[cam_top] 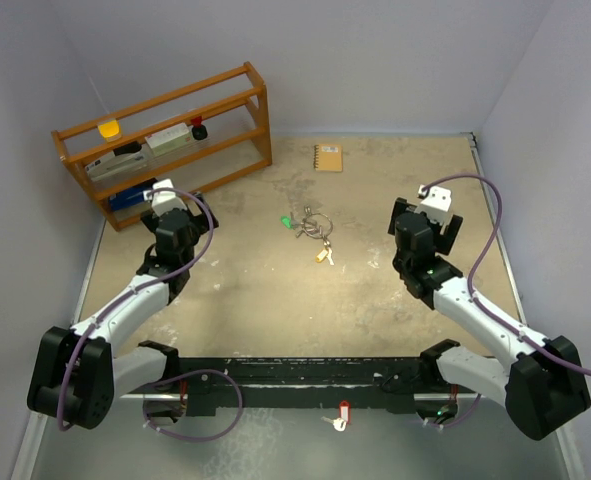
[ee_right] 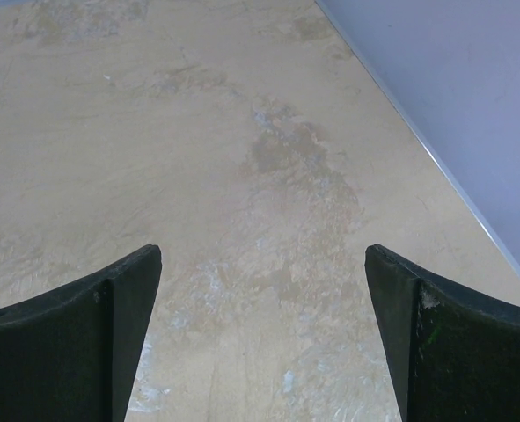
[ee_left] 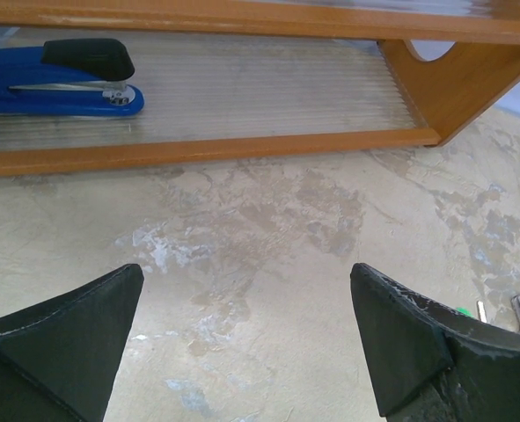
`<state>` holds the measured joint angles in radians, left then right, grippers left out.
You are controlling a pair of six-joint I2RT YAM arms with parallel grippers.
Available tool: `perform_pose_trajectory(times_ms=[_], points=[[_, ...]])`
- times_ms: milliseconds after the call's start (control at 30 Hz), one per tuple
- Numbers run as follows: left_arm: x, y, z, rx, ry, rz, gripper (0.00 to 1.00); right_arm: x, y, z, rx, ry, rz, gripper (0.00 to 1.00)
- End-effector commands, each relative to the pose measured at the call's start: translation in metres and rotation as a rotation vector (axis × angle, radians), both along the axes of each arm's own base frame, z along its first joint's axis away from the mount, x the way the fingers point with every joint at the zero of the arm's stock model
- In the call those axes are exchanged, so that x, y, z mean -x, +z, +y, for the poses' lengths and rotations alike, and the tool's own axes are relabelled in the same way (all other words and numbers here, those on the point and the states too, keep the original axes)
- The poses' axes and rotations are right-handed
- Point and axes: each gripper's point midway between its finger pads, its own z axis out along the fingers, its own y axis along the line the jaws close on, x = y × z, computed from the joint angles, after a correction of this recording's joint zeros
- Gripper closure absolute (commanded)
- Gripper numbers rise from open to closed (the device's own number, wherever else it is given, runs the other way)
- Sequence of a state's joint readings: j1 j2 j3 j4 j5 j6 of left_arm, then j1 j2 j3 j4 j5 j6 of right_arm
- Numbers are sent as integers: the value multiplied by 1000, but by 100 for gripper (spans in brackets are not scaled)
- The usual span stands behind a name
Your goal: Remove the keys from the keyring
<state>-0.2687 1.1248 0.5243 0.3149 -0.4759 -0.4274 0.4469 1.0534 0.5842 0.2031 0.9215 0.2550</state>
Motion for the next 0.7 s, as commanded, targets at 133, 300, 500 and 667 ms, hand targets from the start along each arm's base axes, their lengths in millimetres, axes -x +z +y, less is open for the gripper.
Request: perform_pose_trajectory(times_ms=[133,300,500,667], points=[[-22,36,-26,74,-96,-63,1,-14,7,24,-18,141,2,5],[-38,28,-32,112,-78,-2,1,-26,-13,66,-50,362,118,26],[-40,24,-39,125,-116,-14,1,-25,-45,102,-121,524,206,37],[-34,24,-33,111,-96,-33,2,-25,-68,126,-162,598,262,39]])
